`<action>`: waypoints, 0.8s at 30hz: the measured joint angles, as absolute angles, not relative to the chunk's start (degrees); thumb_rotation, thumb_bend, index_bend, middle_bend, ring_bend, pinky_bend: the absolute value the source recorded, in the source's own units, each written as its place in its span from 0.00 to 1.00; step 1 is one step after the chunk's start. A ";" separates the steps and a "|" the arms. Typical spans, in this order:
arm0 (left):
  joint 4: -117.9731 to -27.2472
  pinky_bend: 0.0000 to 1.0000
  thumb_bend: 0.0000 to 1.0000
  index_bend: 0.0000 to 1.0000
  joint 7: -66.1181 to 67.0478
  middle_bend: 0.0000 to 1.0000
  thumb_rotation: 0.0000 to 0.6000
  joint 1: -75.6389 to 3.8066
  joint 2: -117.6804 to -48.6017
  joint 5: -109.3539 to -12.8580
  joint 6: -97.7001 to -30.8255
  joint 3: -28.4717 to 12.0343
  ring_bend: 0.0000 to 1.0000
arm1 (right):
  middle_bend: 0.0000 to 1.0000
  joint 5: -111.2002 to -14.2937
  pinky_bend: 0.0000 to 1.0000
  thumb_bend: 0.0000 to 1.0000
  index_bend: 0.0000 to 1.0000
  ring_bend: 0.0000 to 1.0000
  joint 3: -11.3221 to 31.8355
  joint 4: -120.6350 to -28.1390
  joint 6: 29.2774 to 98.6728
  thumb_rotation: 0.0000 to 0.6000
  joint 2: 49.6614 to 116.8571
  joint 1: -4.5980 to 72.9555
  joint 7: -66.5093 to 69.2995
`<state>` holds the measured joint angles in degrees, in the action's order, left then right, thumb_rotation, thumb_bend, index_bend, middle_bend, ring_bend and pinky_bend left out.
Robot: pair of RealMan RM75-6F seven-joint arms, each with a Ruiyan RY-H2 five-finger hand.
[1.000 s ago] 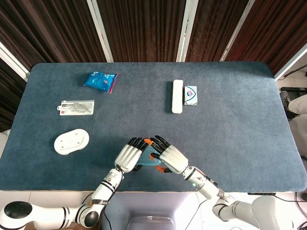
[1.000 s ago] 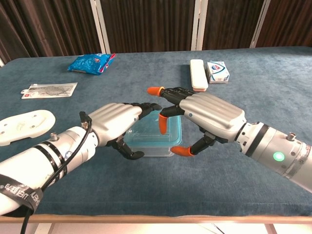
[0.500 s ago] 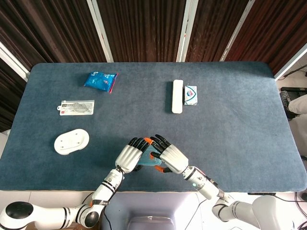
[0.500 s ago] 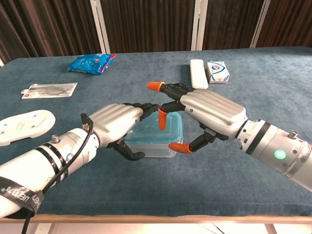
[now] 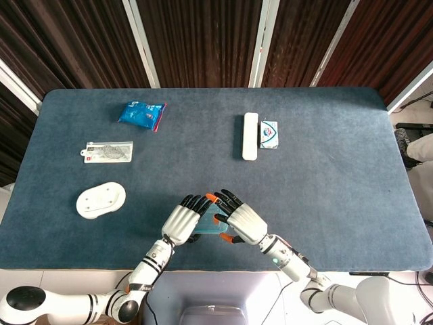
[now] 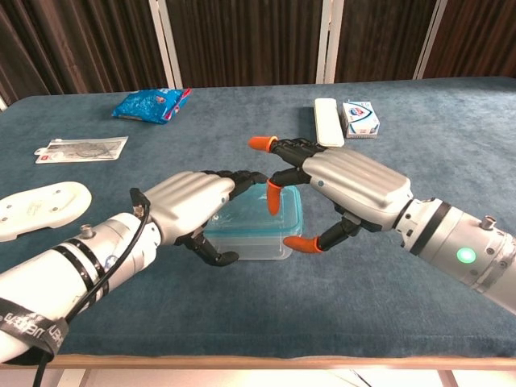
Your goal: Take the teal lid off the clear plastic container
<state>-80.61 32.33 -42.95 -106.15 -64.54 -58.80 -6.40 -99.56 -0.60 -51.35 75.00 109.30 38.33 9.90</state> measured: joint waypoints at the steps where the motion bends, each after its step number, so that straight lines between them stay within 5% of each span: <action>1: -80.59 0.28 0.28 0.00 32.30 0.34 1.00 -42.95 -106.20 -64.64 -58.74 -6.37 0.28 | 0.05 -99.54 0.00 0.45 0.60 0.00 -0.58 -51.11 74.95 1.00 109.49 38.38 9.91; 24: -81.11 0.28 0.28 0.00 32.48 0.33 1.00 -42.47 -105.90 -65.62 -58.12 -5.86 0.28 | 0.07 -98.96 0.00 0.47 0.63 0.00 0.63 -49.99 77.15 1.00 109.64 38.79 11.32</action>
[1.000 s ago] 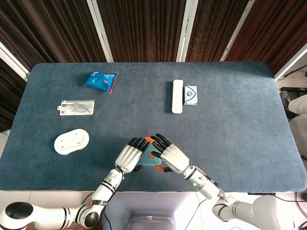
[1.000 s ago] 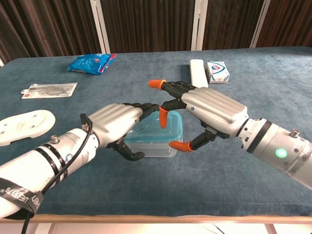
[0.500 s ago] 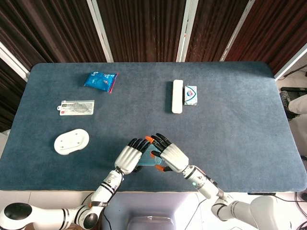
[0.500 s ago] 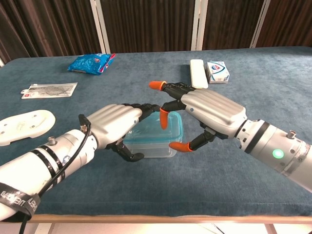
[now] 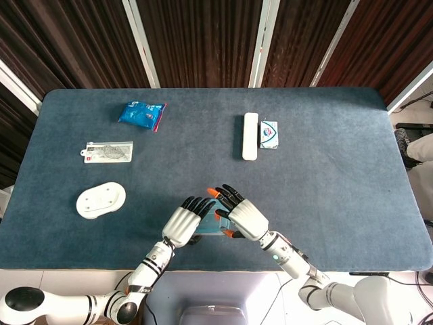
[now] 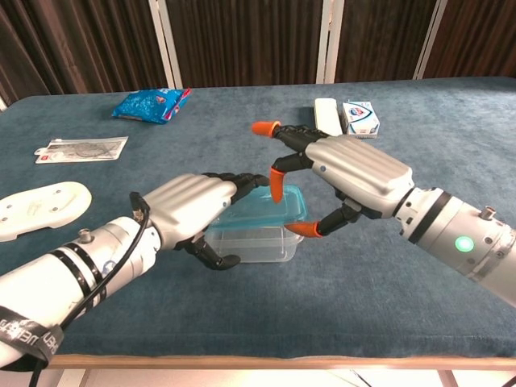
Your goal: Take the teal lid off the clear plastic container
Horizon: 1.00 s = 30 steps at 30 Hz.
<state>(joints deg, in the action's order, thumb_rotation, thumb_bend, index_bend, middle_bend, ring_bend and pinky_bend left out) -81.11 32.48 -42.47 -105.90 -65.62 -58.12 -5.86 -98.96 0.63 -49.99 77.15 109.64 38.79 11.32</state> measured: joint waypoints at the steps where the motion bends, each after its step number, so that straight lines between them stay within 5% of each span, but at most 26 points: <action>1: -81.04 0.28 0.28 0.00 32.47 0.33 1.00 -42.46 -105.91 -65.62 -58.07 -5.86 0.28 | 0.07 -98.91 0.00 0.47 0.63 0.00 0.67 -50.15 77.11 1.00 109.50 38.81 11.26; 14: -81.23 0.28 0.28 0.00 32.38 0.33 1.00 -42.24 -105.67 -65.97 -58.19 -6.01 0.28 | 0.10 -98.41 0.00 0.49 0.68 0.00 0.62 -49.59 75.73 1.00 110.42 39.25 10.52; 25: -81.13 0.25 0.28 0.00 31.45 0.32 1.00 -41.79 -105.45 -67.03 -58.80 -5.98 0.25 | 0.15 -98.63 0.00 0.64 0.79 0.00 0.91 -47.05 77.75 1.00 112.54 39.13 11.23; 28: -81.11 0.23 0.28 0.00 31.05 0.26 1.00 -41.64 -105.32 -67.40 -58.98 -5.94 0.18 | 0.15 -98.84 0.00 0.66 0.79 0.00 0.69 -46.89 78.07 1.00 112.52 39.10 11.41; 30: -81.04 0.19 0.28 0.00 30.46 0.14 1.00 -41.55 -105.19 -67.90 -59.12 -5.90 0.07 | 0.15 -99.05 0.00 0.67 0.80 0.00 0.51 -46.83 78.41 1.00 112.41 39.03 11.52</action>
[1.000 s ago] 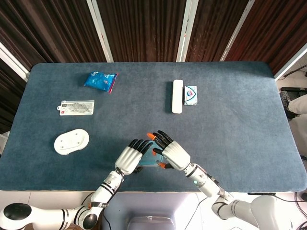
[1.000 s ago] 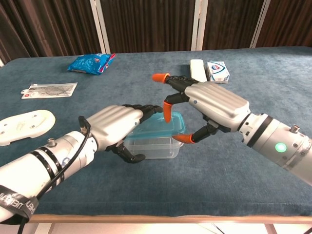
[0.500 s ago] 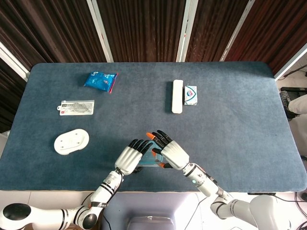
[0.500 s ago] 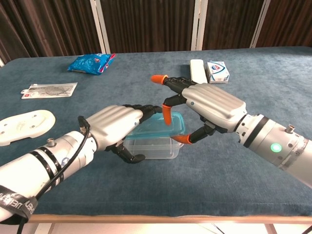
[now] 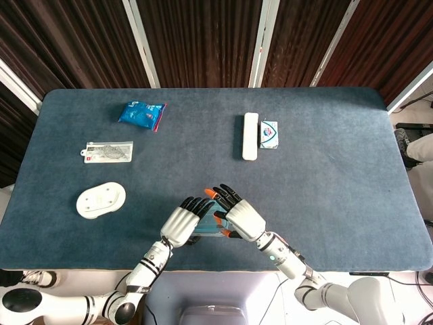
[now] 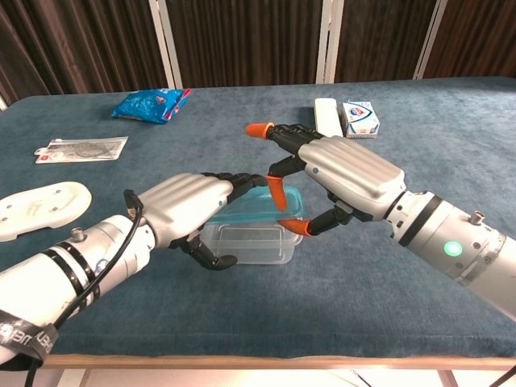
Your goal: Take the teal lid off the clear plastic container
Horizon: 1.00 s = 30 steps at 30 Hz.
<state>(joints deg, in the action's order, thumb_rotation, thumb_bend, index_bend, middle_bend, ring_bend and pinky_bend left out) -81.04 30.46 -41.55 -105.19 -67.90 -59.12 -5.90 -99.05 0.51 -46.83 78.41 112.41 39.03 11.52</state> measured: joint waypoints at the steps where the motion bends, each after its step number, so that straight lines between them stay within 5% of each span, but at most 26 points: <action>1: -80.93 0.17 0.28 0.00 29.92 0.07 1.00 -41.48 -105.10 -68.42 -59.30 -5.89 0.02 | 0.15 -99.11 0.00 0.67 0.80 0.00 0.46 -46.82 78.58 1.00 112.35 39.00 11.55; 9: -79.50 0.07 0.28 0.00 24.11 0.00 1.00 -40.77 -104.86 -72.99 -61.20 -5.87 0.00 | 0.15 -99.03 0.00 0.67 0.81 0.00 0.52 -47.00 78.72 1.00 112.09 39.03 11.53; 30: -84.50 0.04 0.29 0.00 21.94 0.00 1.00 -37.43 -97.42 -72.68 -63.67 -6.68 0.00 | 0.15 -99.08 0.00 0.72 0.81 0.00 1.42 -50.18 79.75 1.00 109.51 39.59 10.27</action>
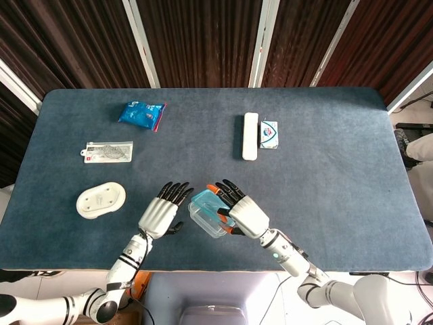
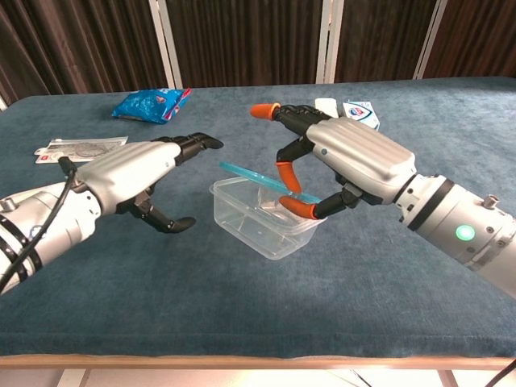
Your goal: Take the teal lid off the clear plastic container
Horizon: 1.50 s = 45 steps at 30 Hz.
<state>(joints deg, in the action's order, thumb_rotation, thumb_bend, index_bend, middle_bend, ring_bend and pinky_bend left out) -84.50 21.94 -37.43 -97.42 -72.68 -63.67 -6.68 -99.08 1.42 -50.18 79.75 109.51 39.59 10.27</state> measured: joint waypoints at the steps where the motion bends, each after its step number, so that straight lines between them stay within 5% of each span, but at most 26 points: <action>1: -84.97 0.04 0.29 0.00 21.25 0.00 1.00 -37.12 -96.81 -72.77 -63.95 -6.77 0.00 | 0.15 -99.11 0.00 0.73 0.81 0.00 1.47 -50.50 79.75 1.00 109.32 39.66 10.12; 16: -87.63 0.01 0.31 0.00 15.27 0.00 1.00 -34.47 -91.96 -74.71 -67.05 -7.40 0.00 | 0.15 -99.43 0.00 0.76 0.81 0.00 3.36 -56.55 79.45 1.00 106.12 41.37 5.06; 25: -91.77 0.00 0.31 0.00 14.36 0.00 1.00 -31.75 -84.79 -80.54 -73.37 -7.34 0.00 | 0.15 -99.29 0.00 0.76 0.81 0.00 5.00 -61.76 81.21 1.00 97.42 40.54 -1.42; 30: -93.42 0.00 0.31 0.00 14.88 0.00 1.00 -28.57 -78.73 -79.67 -74.91 -6.53 0.00 | 0.15 -98.84 0.00 0.76 0.81 0.00 3.35 -61.39 82.32 1.00 90.65 36.64 -5.03; 36: -89.34 0.00 0.31 0.00 9.51 0.00 1.00 -25.04 -77.25 -78.29 -76.01 -5.18 0.00 | 0.15 -97.82 0.00 0.76 0.78 0.00 -0.65 -54.19 80.37 1.00 90.21 32.58 -4.79; 41: -82.99 0.00 0.31 0.00 3.20 0.00 1.00 -22.38 -78.28 -76.99 -75.65 -3.97 0.00 | 0.15 -97.40 0.00 0.72 0.63 0.00 -2.95 -45.16 77.69 1.00 94.72 30.75 -1.79; 45: -79.83 0.00 0.31 0.00 0.69 0.00 1.00 -20.84 -79.14 -76.44 -75.13 -3.48 0.00 | 0.09 -97.36 0.00 0.42 0.35 0.00 -4.25 -40.09 75.78 1.00 98.49 30.01 2.39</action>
